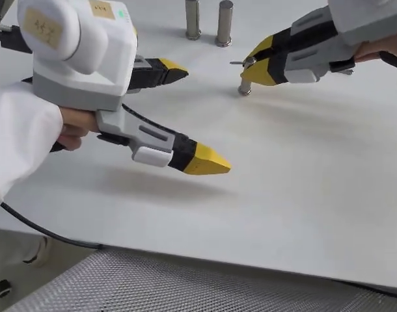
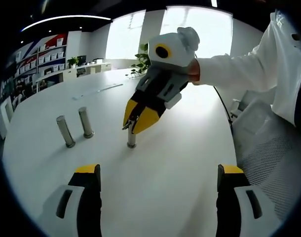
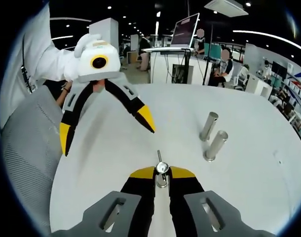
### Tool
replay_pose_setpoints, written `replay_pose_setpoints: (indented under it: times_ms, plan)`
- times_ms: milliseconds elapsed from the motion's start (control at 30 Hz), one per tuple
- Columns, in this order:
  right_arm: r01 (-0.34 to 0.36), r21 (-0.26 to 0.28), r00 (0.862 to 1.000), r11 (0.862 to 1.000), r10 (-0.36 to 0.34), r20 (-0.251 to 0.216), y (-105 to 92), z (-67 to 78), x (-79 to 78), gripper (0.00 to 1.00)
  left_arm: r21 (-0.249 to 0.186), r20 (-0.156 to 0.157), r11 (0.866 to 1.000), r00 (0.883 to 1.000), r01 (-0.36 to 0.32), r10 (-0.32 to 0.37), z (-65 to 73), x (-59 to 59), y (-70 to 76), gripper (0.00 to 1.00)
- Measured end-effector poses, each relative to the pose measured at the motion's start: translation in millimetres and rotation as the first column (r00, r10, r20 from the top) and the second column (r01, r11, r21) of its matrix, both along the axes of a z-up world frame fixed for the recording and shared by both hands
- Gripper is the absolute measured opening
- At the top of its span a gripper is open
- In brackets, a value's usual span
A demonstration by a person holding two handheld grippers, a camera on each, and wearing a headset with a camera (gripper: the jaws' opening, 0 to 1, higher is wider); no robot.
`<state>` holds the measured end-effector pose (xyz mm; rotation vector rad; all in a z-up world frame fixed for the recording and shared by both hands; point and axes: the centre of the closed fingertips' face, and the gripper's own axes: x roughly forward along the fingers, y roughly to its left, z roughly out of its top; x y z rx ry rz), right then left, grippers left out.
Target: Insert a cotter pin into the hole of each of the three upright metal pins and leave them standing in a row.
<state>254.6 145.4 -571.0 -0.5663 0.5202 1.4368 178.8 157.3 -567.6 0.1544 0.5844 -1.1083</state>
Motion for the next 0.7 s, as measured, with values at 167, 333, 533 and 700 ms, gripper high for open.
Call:
replay_pose_setpoints:
  times_ms: [167, 333, 533, 700]
  plan:
    - [0.015, 0.005, 1.0, 1.0, -0.015, -0.015, 5.5, -1.1, 3.7, 0.04, 0.009, 0.0, 1.0, 1.0, -0.012, 0.012, 2.3, -3.9, -2.0, 0.98]
    - [0.022, -0.006, 1.0, 1.0, -0.022, -0.015, 8.4, -3.8, 5.6, 0.04, 0.016, -0.001, 1.0, 1.0, -0.018, 0.018, 3.4, -5.7, -2.7, 0.96]
    - [0.013, -0.001, 1.0, 1.0, -0.013, -0.011, 9.9, -3.7, 5.5, 0.04, 0.02, -0.008, 0.999, 1.0, -0.028, 0.029, 3.1, -5.1, -2.5, 0.96]
    - [0.007, 0.002, 1.0, 1.0, -0.007, -0.006, 9.0, -3.9, 5.7, 0.05, 0.019, -0.026, 0.999, 0.999, -0.028, 0.028, 1.2, -6.4, -2.4, 0.96]
